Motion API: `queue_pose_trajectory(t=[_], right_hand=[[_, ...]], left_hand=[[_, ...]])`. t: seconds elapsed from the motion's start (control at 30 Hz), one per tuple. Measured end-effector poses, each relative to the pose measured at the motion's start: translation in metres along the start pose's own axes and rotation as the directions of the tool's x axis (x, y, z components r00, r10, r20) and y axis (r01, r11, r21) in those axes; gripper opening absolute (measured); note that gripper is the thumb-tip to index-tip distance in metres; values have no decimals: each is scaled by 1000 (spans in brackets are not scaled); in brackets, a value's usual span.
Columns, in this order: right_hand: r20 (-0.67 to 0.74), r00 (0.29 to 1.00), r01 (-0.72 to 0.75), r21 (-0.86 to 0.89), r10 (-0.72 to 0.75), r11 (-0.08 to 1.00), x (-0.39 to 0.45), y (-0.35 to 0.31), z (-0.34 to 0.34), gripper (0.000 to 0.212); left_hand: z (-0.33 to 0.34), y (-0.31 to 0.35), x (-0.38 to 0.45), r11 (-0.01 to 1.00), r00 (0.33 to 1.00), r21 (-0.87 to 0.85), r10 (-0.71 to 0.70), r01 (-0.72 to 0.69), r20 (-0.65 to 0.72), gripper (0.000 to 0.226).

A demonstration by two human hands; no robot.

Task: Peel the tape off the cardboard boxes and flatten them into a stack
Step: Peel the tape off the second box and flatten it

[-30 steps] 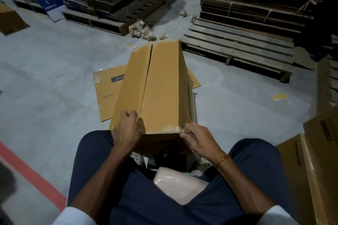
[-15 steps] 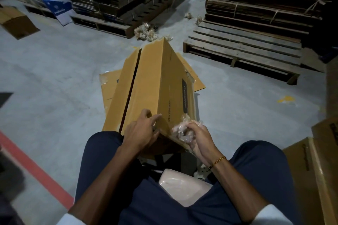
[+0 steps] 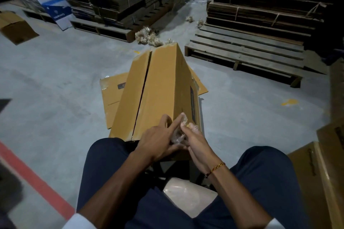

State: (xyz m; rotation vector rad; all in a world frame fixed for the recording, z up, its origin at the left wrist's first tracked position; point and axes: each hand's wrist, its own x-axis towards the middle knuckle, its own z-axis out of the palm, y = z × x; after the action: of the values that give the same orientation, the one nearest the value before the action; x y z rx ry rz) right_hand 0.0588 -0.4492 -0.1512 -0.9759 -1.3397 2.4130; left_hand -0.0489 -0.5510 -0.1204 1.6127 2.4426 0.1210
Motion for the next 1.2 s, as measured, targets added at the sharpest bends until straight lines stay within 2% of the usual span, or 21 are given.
queue_pose_trajectory(t=[0.07,0.1,0.13,0.17,0.27,0.33,0.4,0.43,0.5,0.53,0.6,0.63,0.67,0.73,0.8,0.87,0.93,1.03,1.1,1.13,1.2], right_hand=[[-7,1000,-9,-32,9,999,-3,0,-2,65],[-5,1000,-9,-34,9,999,-8,-4,-1,55],[8,1000,-8,-35,9,999,-13,-9,0,36],[35,999,-3,-25,4,1000,-18,-14,0,24],[163,986,8,120,-28,993,-29,-22,-7,31],[212,976,-1,188,-40,982,-32,-25,-8,35],[230,972,-6,211,-44,977,-33,-28,-4,37],[238,970,3,203,-52,979,-33,-29,-1,38],[225,971,42,155,-77,987,-34,-32,5,42],[220,971,67,114,-91,991,-35,-33,8,41],[226,961,184,-91,-159,979,-39,-32,17,38],[255,945,269,-238,-207,933,-43,-31,22,36],[284,922,356,-352,-264,865,-45,-27,25,35],[267,882,470,-429,-389,771,-47,-20,30,34],[169,857,510,-415,-487,754,-49,-18,31,31],[118,834,531,-441,-539,724,-51,-19,31,25],[74,850,501,-419,-522,757,-50,-22,30,18],[-72,915,370,-239,-397,898,-47,-34,22,8],[-114,947,276,-193,-301,942,-41,-39,16,14],[-123,953,245,-229,-277,942,-39,-39,14,19],[-125,963,196,-290,-240,937,-33,-36,10,26]], left_hand=[[1,3,4,999,995,9,32,-31,-91,66],[3,2,5,998,989,-9,53,-55,-135,55],[4,0,6,995,983,-59,67,-78,-169,48],[6,-3,8,985,980,-143,65,-93,-190,45],[8,-12,7,863,969,-492,-5,-120,-245,39],[2,-4,4,663,961,-740,-113,-115,-251,35],[-8,15,3,356,951,-934,-271,-43,-147,26],[-11,23,5,216,931,-976,-355,-11,-89,23],[-16,33,14,21,850,-999,-526,49,31,23],[-18,33,19,-94,784,-993,-611,65,109,25],[-24,26,31,-353,650,-935,-705,27,285,28],[-24,19,36,-434,617,-901,-709,0,341,25],[-23,12,41,-447,609,-894,-709,3,356,21],[-20,5,44,-319,652,-943,-696,93,299,18],[-18,4,40,-62,709,-986,-688,154,154,16],[-14,0,32,242,786,-963,-615,115,-61,26],[-14,-11,25,504,868,-861,-454,65,-200,50],[-18,-17,10,778,948,-627,-165,-45,-272,65],[-19,-8,-2,892,962,-442,-29,-98,-271,76],[-19,-3,-5,896,965,-428,1,-117,-260,76],[-20,6,-6,790,984,-604,-4,-105,-177,75]])
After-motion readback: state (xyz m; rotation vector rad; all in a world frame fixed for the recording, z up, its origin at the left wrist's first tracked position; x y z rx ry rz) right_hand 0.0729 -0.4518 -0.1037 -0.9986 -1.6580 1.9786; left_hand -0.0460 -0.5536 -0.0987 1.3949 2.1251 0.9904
